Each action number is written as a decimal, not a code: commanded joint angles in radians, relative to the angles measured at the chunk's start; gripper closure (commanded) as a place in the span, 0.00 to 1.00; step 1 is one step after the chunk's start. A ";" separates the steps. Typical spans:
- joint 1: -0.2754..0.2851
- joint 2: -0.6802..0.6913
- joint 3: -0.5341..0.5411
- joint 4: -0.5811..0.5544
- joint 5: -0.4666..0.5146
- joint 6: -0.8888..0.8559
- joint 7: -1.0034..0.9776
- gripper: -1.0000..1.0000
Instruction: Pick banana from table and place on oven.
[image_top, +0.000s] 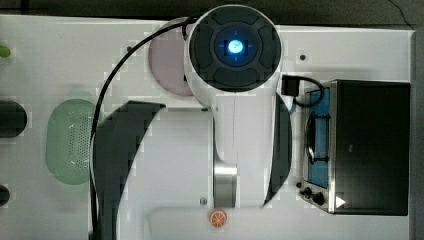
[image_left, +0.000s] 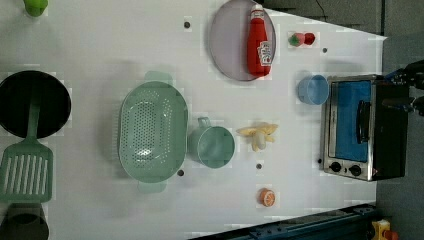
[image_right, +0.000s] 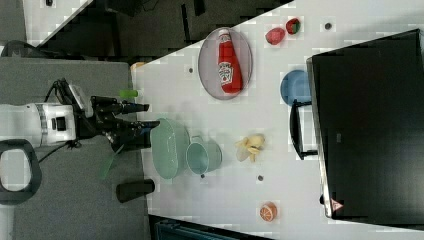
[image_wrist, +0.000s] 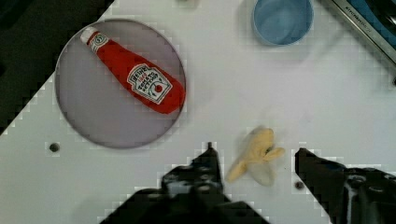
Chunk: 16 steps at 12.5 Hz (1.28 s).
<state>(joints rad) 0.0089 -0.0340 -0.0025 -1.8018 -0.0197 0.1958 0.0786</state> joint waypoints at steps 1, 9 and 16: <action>-0.038 -0.466 0.007 -0.277 0.007 -0.174 -0.024 0.21; -0.037 -0.342 0.017 -0.312 0.007 -0.110 -0.025 0.00; -0.037 -0.052 0.025 -0.407 0.007 0.257 -0.025 0.00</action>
<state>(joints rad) -0.0486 -0.0253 0.0263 -2.2324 0.0003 0.4482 0.0787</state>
